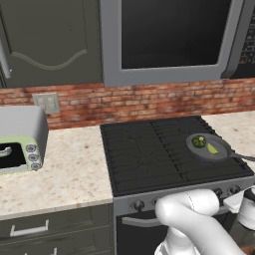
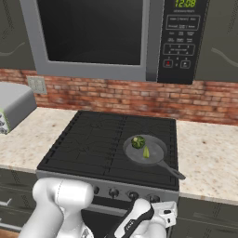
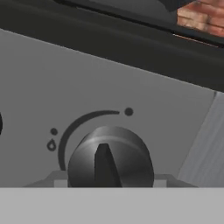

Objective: Put the lemon wedge and broccoli in the pan. Then turn on the front right burner and set the heat to medium.

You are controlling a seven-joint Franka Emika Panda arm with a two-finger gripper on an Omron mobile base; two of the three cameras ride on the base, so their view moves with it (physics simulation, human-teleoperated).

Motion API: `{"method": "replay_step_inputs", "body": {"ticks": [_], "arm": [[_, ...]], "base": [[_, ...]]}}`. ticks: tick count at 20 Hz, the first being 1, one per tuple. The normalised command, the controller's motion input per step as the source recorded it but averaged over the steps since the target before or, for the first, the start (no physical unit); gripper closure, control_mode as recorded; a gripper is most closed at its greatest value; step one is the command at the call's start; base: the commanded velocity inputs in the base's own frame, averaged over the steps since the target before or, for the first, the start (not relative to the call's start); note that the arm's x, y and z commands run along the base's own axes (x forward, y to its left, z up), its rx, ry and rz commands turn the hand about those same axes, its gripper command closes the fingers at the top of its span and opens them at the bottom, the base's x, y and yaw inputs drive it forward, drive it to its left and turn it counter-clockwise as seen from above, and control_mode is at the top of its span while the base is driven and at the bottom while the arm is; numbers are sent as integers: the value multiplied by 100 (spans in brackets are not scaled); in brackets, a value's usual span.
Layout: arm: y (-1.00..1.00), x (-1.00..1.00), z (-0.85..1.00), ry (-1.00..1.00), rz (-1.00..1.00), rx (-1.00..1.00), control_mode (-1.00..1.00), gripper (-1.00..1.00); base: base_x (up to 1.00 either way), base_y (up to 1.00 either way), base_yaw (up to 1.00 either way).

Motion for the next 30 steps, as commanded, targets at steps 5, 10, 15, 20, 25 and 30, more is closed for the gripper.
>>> {"method": "replay_step_inputs", "body": {"ticks": [5, 10, 15, 20, 25, 30], "arm": [[0, -5, -1, -3, 0, -22, -100, 100], [0, -2, 0, -4, 0, -20, -100, 100], [0, 0, 0, -2, 0, -18, -100, 100], [0, 0, 0, 0, 0, -20, -100, 100], [0, 0, 0, 0, 0, -20, -100, 100], [0, -1, 0, -4, 0, -21, -100, 100]], "base": [[0, 0, 0], [0, 0, 0], [0, 0, 0], [0, 0, 0], [0, 0, 0], [0, 0, 0]]}}
